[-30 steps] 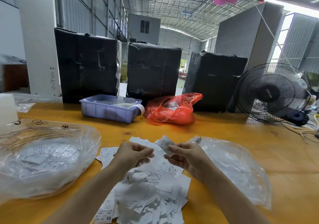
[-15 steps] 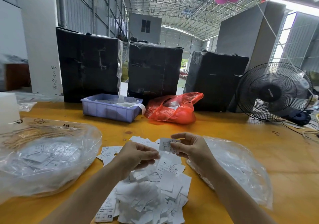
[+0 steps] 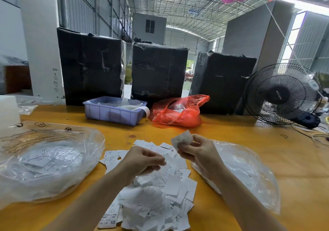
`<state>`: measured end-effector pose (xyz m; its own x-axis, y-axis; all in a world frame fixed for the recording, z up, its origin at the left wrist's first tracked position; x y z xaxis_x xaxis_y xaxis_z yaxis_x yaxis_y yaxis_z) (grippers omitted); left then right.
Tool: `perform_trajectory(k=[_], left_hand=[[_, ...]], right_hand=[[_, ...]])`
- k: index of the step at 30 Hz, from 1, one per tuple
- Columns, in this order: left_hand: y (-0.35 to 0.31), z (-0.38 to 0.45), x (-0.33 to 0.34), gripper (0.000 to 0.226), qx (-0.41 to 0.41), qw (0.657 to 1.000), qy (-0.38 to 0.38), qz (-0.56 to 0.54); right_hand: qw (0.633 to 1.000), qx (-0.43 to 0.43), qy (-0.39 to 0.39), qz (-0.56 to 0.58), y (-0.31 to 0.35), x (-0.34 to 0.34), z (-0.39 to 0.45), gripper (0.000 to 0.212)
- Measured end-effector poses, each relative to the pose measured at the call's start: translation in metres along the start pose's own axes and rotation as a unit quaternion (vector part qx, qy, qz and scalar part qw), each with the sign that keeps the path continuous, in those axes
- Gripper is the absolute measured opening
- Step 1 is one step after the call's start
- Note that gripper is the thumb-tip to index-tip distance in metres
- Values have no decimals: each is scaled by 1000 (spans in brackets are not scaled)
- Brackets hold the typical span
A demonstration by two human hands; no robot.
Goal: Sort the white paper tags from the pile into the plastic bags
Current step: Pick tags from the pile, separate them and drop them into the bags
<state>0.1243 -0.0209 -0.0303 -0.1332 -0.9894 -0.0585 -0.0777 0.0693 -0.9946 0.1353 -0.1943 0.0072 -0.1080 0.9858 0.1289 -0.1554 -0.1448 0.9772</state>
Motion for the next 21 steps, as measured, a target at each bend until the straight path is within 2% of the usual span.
perform_trajectory(k=[2,5,7,21], left_hand=[[1,0,1,7,-3,1000,2,6],[0,-1,2,7,-5,1000,7,9],[-1,-2,3,6,-6,1000,13,7],[1,-3,4,2,-14,1000,17,2]], right_hand=[[999,18,28,16,-3,8,-2,18],[994,10,37,-102,-4,14,-4,17],[991,9,35,-131,-5,15,-5,17],[993,-12,46,-111,-2,22,-7,17]])
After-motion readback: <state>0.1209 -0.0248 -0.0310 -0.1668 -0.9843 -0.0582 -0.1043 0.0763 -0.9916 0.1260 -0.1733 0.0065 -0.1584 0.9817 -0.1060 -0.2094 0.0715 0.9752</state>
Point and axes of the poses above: each hand's wrist, its own z-axis towards the middle knuckle, its own x-axis out of the palm, y = z × x, the point moved 8 cm from there along z, towards the middle knuckle
